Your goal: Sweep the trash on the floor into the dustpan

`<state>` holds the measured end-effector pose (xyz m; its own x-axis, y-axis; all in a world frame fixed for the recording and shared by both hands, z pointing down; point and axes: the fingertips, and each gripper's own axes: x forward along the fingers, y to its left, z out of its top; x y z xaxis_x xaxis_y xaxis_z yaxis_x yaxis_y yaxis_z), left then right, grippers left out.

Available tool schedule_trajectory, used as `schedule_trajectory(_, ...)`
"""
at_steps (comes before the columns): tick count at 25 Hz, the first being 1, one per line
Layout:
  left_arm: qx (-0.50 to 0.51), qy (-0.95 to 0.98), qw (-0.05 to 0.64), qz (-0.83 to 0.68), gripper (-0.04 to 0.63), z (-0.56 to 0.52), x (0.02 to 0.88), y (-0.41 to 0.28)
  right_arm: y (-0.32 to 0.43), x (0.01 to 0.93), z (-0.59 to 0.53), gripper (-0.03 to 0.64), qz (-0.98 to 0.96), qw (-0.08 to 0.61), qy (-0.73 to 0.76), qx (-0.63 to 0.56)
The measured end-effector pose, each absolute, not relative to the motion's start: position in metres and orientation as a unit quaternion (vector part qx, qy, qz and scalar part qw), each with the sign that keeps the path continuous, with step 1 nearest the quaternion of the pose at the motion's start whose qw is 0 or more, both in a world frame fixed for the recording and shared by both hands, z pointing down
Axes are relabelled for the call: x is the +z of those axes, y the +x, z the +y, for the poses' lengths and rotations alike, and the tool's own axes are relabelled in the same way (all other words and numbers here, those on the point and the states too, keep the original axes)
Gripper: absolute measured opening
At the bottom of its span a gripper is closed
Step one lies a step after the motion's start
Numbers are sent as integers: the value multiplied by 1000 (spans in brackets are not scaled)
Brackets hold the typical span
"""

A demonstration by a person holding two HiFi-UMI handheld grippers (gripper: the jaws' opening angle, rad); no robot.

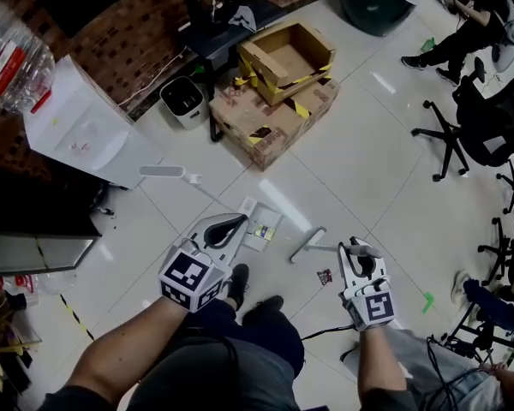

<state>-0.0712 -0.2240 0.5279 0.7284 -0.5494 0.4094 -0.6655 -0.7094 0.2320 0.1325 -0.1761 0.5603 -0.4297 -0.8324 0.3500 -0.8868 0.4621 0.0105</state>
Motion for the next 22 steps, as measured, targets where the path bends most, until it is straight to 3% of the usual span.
schedule_trajectory(5, 160, 900, 192, -358, 17, -225, 527, -107, 69, 574, -218, 121, -865, 146, 473, 84)
schedule_trajectory(13, 166, 871, 236, -397, 17, -207, 548, -160, -59, 561, -273, 121, -902, 69, 418, 88)
schedule_trajectory(22, 158, 872, 237, -398, 17, -207, 543, -169, -44, 533, -252, 118, -897, 57, 427, 98)
